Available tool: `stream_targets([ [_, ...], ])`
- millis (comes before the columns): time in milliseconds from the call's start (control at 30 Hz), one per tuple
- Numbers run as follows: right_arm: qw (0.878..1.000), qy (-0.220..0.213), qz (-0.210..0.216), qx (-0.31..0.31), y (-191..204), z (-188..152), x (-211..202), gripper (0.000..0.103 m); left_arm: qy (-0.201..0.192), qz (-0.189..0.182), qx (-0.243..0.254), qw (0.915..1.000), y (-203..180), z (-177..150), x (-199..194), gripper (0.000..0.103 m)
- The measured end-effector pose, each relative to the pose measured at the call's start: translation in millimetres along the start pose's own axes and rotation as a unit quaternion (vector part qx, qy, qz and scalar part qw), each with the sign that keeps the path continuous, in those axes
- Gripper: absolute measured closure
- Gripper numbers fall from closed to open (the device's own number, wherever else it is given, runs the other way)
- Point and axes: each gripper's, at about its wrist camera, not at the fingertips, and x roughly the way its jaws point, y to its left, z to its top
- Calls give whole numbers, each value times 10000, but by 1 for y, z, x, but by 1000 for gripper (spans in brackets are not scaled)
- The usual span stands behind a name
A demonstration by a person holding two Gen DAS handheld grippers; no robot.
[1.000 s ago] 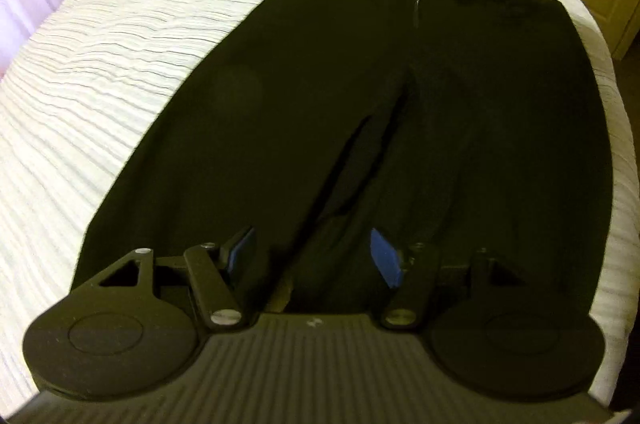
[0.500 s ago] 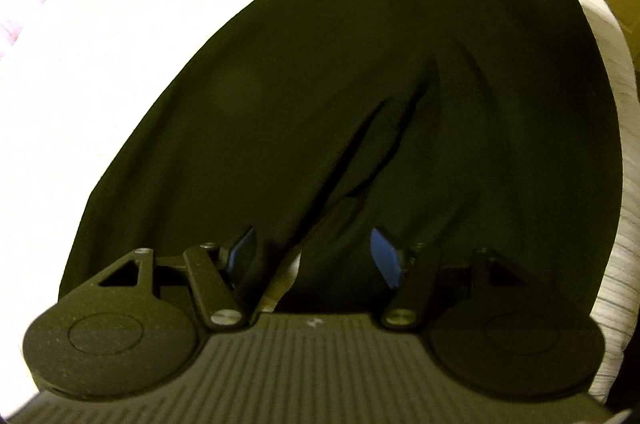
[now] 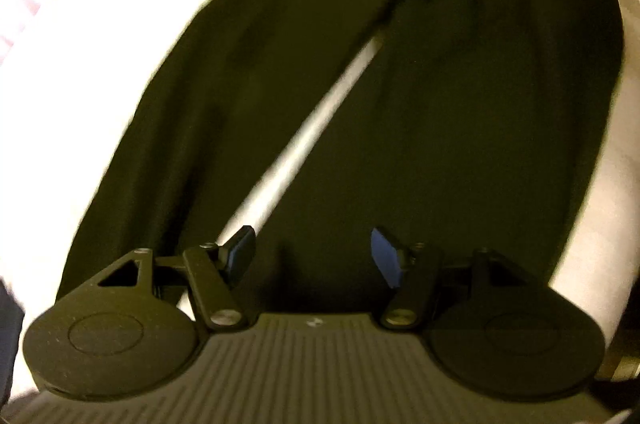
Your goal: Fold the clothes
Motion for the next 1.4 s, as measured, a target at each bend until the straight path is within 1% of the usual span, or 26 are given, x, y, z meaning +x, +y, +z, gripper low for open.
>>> stream_targets([
  [33, 9996, 139, 0, 233, 2, -21, -8, 26, 121, 32, 66, 9999, -3, -16, 0, 43],
  [100, 9966, 572, -32, 591, 7, -64, -16, 26, 409, 3, 48, 9992, -1, -49, 0, 43],
  [167, 9913, 986, -225, 843, 13, -100, -20, 26, 698, -28, 28, 9976, 1, -83, 1, 43],
  [233, 9849, 1300, -447, 1051, 21, -128, -24, 26, 879, 67, 29, 9961, 0, -112, -4, 43],
  [333, 9838, 1305, -516, 1120, 42, -143, -36, 26, 900, 212, 19, 9957, -2, -153, -25, 42],
  [367, 9841, 1299, -525, 1094, 51, -146, -39, 26, 876, 284, 86, 9957, -4, -165, -31, 42],
  [433, 9882, 1239, -466, 774, 76, -144, -42, 26, 822, 393, 262, 9955, -10, -187, -44, 40],
  [533, 9920, 1176, -327, 332, 113, -140, -44, 26, 682, 451, 683, 9943, -27, -212, -54, 40],
  [600, 9930, 1165, -190, 72, 137, -137, -42, 26, 508, 447, 1005, 9926, -37, -230, -56, 40],
  [700, 9926, 1179, -37, -305, 170, -134, -36, 26, 455, 776, 1230, 9883, -38, -237, -42, 41],
  [767, 9919, 1179, 24, -464, 187, -136, -36, 26, 420, 997, 1377, 9845, -38, -241, -33, 47],
  [833, 9914, 1161, 4, -601, 200, -138, -38, 26, 385, 1218, 1522, 9801, -38, -245, -24, 51],
  [867, 9910, 1141, -46, -696, 204, -139, -39, 26, 367, 1328, 1595, 9775, -38, -247, -19, 56],
  [900, 9901, 1107, -148, -848, 206, -139, -42, 26, 350, 1438, 1667, 9748, -38, -249, -15, 62],
  [933, 9889, 1072, -250, -1001, 207, -139, -45, 26, 332, 1547, 1739, 9720, -39, -251, -10, 75],
  [967, 9873, 1037, -352, -1153, 208, -139, -47, 26, 314, 1657, 1810, 9689, -39, -254, -6, 85],
  [1000, 9851, 997, -450, -1329, 211, -140, -51, 26, 352, 1654, 1731, 9703, -33, -254, -5, 89],
  [1033, 9813, 946, -541, -1588, 215, -145, -57, 26, 379, 1624, 1679, 9716, -28, -255, -4, 93],
  [1100, 9690, 877, -751, -2183, 217, -154, -68, 26, 401, 1588, 1627, 9730, -22, -255, -5, 95],
  [1200, 9398, 904, -1003, -3139, 196, -159, -79, 26, 449, 1646, 1447, 9746, -17, -250, -9, 96],
  [1233, 9271, 937, -1045, -3477, 187, -161, -77, 26, 504, 1669, 1382, 9749, -25, -242, -4, 95],
  [1300, 8977, 1000, -1115, -4144, 169, -164, -73, 26, 633, 1839, 1256, 9728, -34, -233, -3, 89],
  [1333, 8804, 1036, -1119, -4491, 159, -166, -69, 26, 688, 1939, 1264, 9704, -37, -227, 3, 78],
  [1367, 8621, 1071, -1114, -4826, 149, -169, -65, 26, 756, 2066, 1286, 9670, -41, -220, 10, 61],
  [1400, 8434, 1106, -1096, -5142, 139, -172, -59, 26, 817, 2163, 1283, 9644, -42, -220, 10, 59],
])
